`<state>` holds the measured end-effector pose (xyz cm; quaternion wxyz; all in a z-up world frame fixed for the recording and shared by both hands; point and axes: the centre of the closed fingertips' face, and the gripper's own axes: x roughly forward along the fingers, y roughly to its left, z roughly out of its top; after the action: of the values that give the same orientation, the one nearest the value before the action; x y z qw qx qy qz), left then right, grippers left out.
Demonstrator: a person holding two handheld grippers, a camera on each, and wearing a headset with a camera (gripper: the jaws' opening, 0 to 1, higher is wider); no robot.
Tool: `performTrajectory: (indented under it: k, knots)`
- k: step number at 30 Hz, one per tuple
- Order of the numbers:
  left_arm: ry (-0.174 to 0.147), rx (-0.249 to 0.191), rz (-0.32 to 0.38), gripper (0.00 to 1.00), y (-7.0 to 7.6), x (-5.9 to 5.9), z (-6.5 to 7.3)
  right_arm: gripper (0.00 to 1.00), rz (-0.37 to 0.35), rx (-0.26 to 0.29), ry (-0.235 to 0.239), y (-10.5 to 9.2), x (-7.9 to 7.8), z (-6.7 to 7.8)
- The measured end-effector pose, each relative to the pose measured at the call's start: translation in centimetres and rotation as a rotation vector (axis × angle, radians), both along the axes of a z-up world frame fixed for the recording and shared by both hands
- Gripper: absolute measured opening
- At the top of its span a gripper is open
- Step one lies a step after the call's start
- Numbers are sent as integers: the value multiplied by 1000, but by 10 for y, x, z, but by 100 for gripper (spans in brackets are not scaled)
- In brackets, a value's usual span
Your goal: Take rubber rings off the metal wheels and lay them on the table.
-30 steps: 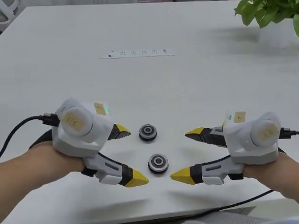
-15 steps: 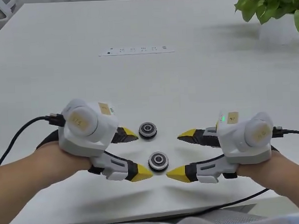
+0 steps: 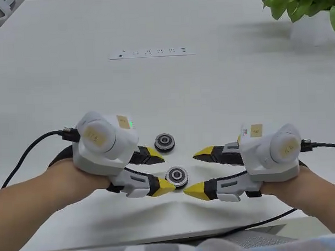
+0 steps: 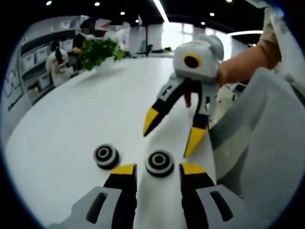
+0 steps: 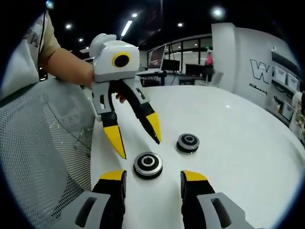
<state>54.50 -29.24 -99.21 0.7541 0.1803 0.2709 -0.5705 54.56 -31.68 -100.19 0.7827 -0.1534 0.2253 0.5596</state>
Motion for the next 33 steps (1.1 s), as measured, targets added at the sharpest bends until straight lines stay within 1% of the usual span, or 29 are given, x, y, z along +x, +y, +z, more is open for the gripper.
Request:
performTrajectory:
  k: [10,18,19,20,21,24,25,27,28,33]
  knots:
    - [21,-13,2,26,-9,-1,-4,40,10,2,6,2,-3,-2]
    - [13,-7,-9,19,-14,-2,-8,39,13,0,10,3,-4,-3]
    - [-16,-8,-14,18,-14,0,-8,39,13,0,9,3,-4,-3]
    - [-10,-1,-9,17,-13,-2,-8,39,12,2,10,3,-4,-3]
    - [-23,1,-8,16,-13,-1,-8,39,12,4,10,3,-3,-3]
    - [-34,4,-10,16,-14,-1,-7,38,16,4,8,5,-3,-3]
    - [-47,9,-13,16,-14,-1,-7,38,19,4,7,5,-3,-3]
    - [-57,12,-9,15,-14,0,-8,38,21,6,8,7,-3,-3]
    - [-69,12,-15,14,-14,1,-7,38,22,6,7,8,-3,-3]
    - [-67,5,0,14,-13,1,-7,36,23,7,11,9,-2,-6]
